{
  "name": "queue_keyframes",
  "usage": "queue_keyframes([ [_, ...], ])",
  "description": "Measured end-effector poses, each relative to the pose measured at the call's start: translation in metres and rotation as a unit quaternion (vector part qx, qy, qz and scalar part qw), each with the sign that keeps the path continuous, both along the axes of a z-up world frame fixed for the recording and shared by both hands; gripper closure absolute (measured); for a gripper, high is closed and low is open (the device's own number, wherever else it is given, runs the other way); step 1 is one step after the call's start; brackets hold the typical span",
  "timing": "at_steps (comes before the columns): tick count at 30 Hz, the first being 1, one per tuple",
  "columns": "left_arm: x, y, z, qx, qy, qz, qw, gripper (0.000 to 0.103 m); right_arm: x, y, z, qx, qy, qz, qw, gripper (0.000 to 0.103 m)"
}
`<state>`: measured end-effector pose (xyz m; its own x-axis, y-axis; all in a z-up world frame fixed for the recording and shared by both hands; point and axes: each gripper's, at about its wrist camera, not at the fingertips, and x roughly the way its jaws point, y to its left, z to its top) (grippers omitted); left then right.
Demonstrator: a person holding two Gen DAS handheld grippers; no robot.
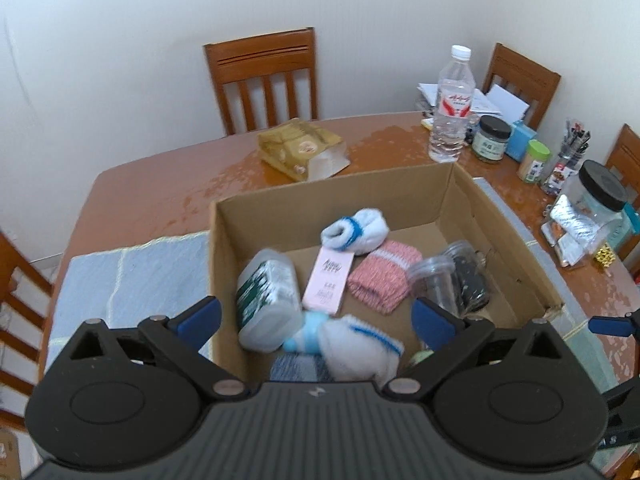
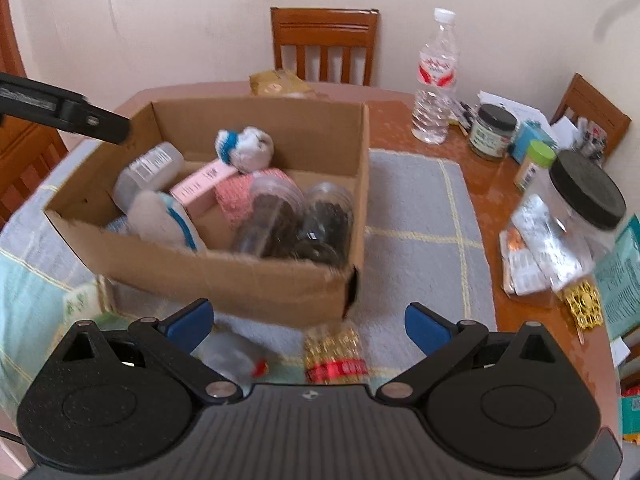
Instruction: Organize objects
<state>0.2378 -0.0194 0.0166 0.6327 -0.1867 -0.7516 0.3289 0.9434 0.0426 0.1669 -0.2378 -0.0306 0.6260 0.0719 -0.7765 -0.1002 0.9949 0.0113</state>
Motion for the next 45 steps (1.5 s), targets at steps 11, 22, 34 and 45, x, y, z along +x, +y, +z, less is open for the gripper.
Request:
queue_keyframes([
  [11, -0.046, 0.026, -0.021, 0.017, 0.010, 0.038, 0.9991, 0.002, -0.017, -0.014, -0.041, 0.005, 0.055, -0.050, 0.997, 0.000],
  [22, -0.059, 0.042, -0.074, 0.002, 0.073, 0.015, 0.9972, 0.002, -0.029, -0.006, -0.058, -0.016, 0.072, -0.106, 0.992, 0.000],
  [34, -0.060, 0.050, -0.115, 0.043, 0.098, 0.032, 0.9937, 0.002, -0.030, -0.021, -0.068, -0.054, 0.078, -0.139, 0.986, 0.000],
  [45, -0.061, 0.050, -0.131, 0.069, 0.114, 0.081, 0.9878, 0.002, -0.024, -0.070, -0.079, -0.029, 0.102, -0.146, 0.984, 0.000],
])
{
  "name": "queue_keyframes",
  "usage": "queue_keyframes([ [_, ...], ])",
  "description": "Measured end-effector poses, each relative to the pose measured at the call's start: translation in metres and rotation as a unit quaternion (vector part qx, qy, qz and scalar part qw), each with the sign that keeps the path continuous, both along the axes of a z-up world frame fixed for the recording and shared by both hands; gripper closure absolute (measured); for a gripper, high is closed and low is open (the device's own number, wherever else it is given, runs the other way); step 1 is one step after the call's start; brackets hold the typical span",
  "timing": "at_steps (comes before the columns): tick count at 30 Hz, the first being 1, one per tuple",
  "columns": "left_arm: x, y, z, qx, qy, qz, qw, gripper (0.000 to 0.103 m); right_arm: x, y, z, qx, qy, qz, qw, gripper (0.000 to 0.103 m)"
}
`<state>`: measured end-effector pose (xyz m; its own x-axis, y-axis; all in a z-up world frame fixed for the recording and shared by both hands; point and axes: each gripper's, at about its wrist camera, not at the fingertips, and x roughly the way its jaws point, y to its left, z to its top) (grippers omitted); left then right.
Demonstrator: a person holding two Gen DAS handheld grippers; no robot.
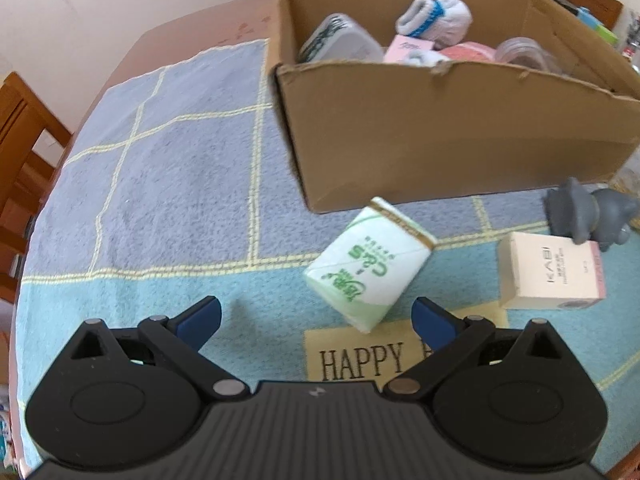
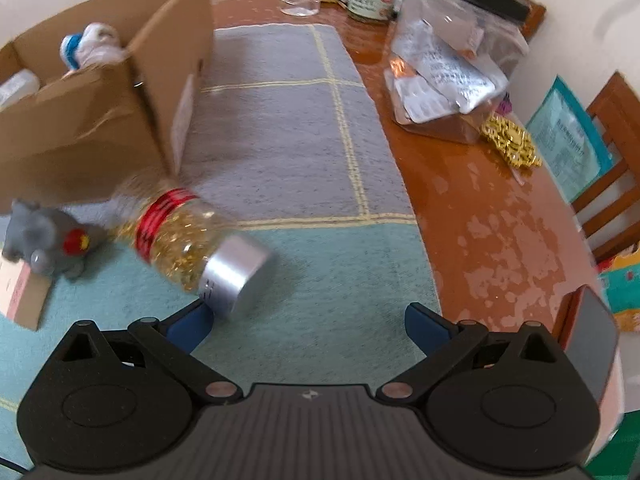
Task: Organize objects
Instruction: 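Close left gripper on green C&S tissue pack while right gripper grasps capsule bottle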
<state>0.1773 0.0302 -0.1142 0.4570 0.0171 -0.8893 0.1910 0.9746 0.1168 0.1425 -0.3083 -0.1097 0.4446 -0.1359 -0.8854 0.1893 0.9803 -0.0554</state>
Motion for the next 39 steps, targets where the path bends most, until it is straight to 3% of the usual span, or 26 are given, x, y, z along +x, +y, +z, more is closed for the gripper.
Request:
queue_keyframes([
  [13, 0.014, 0.031, -0.003, 0.015, -0.007, 0.054, 0.9984, 0.002, 0.013, -0.013, 0.000, -0.004, 0.008, 0.022, 1.000, 0.000],
  [23, 0.004, 0.011, -0.004, -0.044, 0.016, -0.012, 0.9988, 0.002, 0.005, 0.000, 0.010, 0.105, -0.005, 0.069, 0.992, 0.000],
  [33, 0.025, -0.004, -0.013, -0.063, 0.005, -0.016, 0.9979, 0.002, 0.023, 0.016, 0.014, 0.136, -0.020, 0.070, 0.988, 0.000],
  [39, 0.037, -0.003, -0.014, -0.057, -0.008, -0.001, 0.9983, 0.002, 0.034, 0.023, 0.012, 0.127, -0.018, 0.060, 0.990, 0.000],
])
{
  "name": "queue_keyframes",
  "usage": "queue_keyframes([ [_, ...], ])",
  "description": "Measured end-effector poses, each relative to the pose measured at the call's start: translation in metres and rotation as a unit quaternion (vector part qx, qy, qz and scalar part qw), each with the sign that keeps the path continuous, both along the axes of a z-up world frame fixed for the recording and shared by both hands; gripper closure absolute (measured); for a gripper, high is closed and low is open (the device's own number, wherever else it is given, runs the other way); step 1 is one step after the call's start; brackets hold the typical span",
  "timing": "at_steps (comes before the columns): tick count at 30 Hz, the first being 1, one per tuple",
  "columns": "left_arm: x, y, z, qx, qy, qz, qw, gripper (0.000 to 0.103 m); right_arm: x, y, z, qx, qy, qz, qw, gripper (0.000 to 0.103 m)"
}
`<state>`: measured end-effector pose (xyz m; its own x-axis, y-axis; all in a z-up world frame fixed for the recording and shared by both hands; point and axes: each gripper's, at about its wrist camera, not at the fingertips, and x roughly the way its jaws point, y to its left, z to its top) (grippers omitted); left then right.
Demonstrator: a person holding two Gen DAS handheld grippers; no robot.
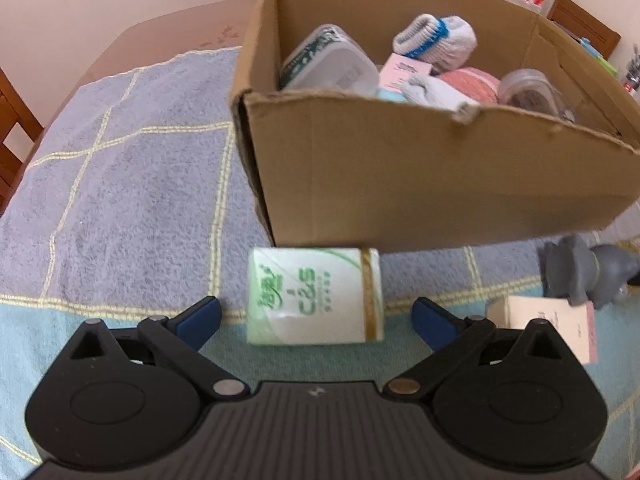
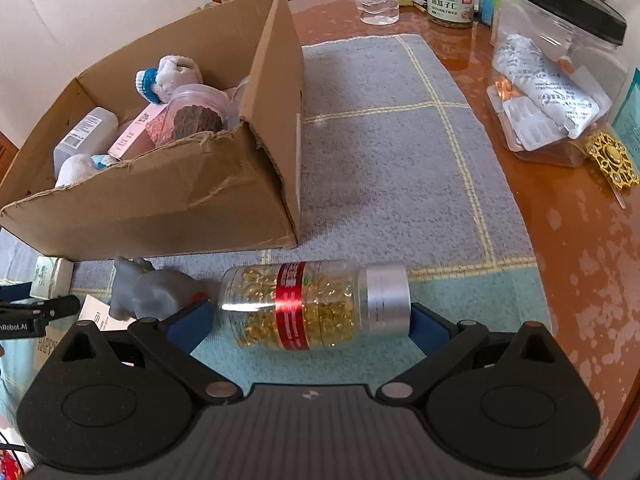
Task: Organize objects
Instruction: 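Close left gripper on green C&S tissue pack while right gripper grasps capsule bottle, then carry tissue pack and capsule bottle into cardboard box, open both grippers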
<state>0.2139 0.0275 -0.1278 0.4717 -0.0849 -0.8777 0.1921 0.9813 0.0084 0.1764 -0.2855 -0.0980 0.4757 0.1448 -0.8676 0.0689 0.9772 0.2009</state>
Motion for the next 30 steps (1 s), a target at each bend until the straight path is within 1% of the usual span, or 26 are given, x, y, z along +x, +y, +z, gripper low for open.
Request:
queue_keyframes([
  [2, 0.002, 0.002, 0.000, 0.002, -0.007, 0.002, 1.0000, 0.002, 0.001, 0.003, -0.001, -0.011, 0.001, 0.001, 1.000, 0.000],
  [5, 0.006, 0.005, 0.001, -0.003, -0.015, 0.005, 0.9999, 0.006, 0.001, 0.008, -0.003, -0.030, 0.003, 0.003, 1.000, 0.000],
  [7, 0.007, 0.005, 0.001, -0.011, -0.016, 0.002, 0.9998, 0.013, 0.003, 0.010, -0.004, -0.040, 0.004, 0.005, 0.999, 0.000],
  [10, 0.005, 0.002, 0.003, -0.004, -0.022, -0.009, 0.9997, 0.019, 0.005, 0.014, -0.005, -0.056, 0.004, 0.006, 0.998, 0.000],
  [13, 0.001, 0.001, 0.004, -0.005, -0.025, -0.017, 0.9995, 0.024, 0.009, 0.015, -0.006, -0.059, 0.009, 0.000, 0.998, 0.000],
  [17, -0.002, -0.002, 0.007, -0.009, -0.022, -0.024, 0.9994, 0.027, 0.014, 0.017, -0.005, -0.065, 0.012, -0.002, 0.998, 0.001],
  [20, -0.001, -0.003, 0.009, -0.009, -0.021, -0.030, 0.9993, 0.028, 0.016, 0.019, -0.004, -0.076, 0.022, 0.001, 0.997, 0.004],
  [22, 0.001, -0.003, 0.009, -0.008, -0.021, -0.032, 0.9992, 0.031, 0.015, 0.019, -0.003, -0.078, 0.026, 0.003, 0.997, 0.006],
  [25, 0.003, -0.002, 0.009, -0.011, -0.019, -0.034, 0.9992, 0.033, 0.014, 0.018, -0.005, -0.078, 0.028, 0.005, 0.997, 0.006],
  [27, 0.004, -0.002, 0.010, -0.011, -0.017, -0.038, 0.9991, 0.038, 0.015, 0.020, -0.007, -0.083, 0.033, 0.007, 0.996, 0.007],
  [30, 0.006, 0.000, 0.011, -0.011, -0.014, -0.044, 0.9989, 0.039, 0.016, 0.023, -0.006, -0.092, 0.035, 0.013, 0.995, 0.007],
])
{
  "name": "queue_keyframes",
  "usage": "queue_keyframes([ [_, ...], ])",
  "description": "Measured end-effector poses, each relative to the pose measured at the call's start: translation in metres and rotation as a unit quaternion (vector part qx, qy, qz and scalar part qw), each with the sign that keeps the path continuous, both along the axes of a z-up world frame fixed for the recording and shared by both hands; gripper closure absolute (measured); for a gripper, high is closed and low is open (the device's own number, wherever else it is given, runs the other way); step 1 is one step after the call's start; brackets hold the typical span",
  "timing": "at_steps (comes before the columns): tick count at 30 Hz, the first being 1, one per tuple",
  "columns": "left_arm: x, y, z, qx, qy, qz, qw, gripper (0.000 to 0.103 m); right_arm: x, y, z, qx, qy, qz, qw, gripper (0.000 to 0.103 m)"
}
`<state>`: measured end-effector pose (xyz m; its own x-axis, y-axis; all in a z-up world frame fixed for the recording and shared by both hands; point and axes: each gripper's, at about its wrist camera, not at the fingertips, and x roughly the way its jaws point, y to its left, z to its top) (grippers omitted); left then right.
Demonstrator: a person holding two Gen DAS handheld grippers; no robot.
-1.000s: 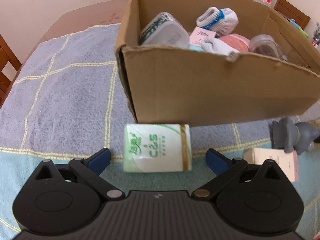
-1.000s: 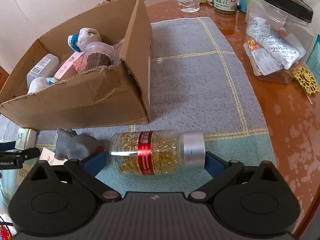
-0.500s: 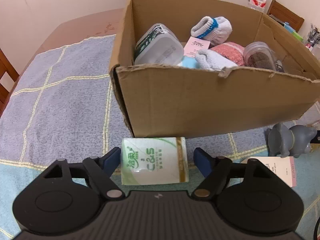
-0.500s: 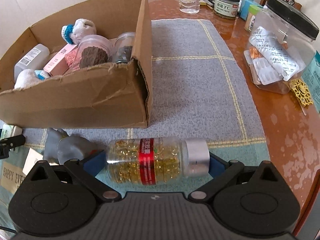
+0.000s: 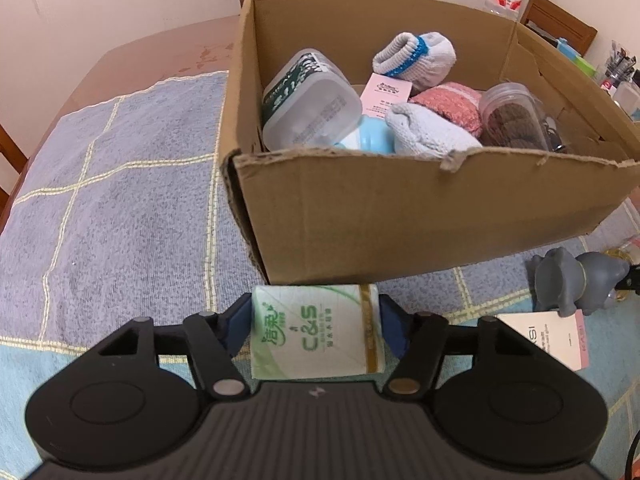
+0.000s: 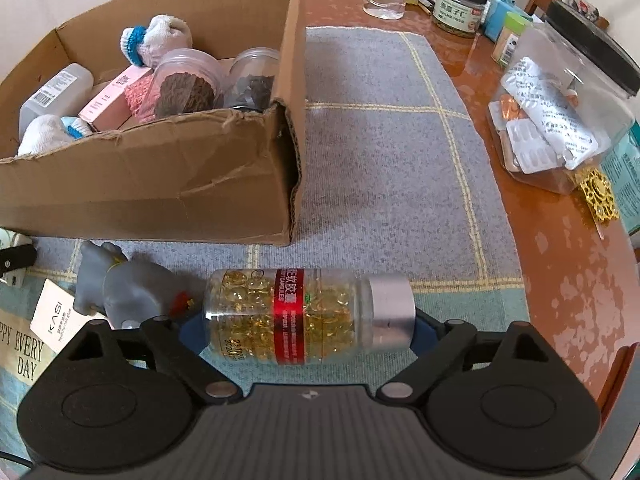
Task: Organize objects
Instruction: 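Carry tissue pack and capsule bottle into cardboard box, open both grippers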
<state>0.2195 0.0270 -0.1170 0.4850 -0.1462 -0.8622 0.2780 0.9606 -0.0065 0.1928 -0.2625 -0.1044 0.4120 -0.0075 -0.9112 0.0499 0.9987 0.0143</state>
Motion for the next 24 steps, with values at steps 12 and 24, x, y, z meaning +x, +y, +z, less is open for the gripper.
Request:
queue_keyframes([
  [12, -0.011, 0.002, 0.036, 0.006, 0.023, -0.069, 0.9973, 0.039, -0.001, -0.010, 0.032, -0.003, -0.001, 0.040, 0.999, 0.007],
  [24, -0.017, -0.028, 0.131, -0.027, -0.016, -0.155, 0.9874, 0.039, -0.007, -0.007, 0.099, 0.014, -0.030, 0.119, 0.992, 0.007],
])
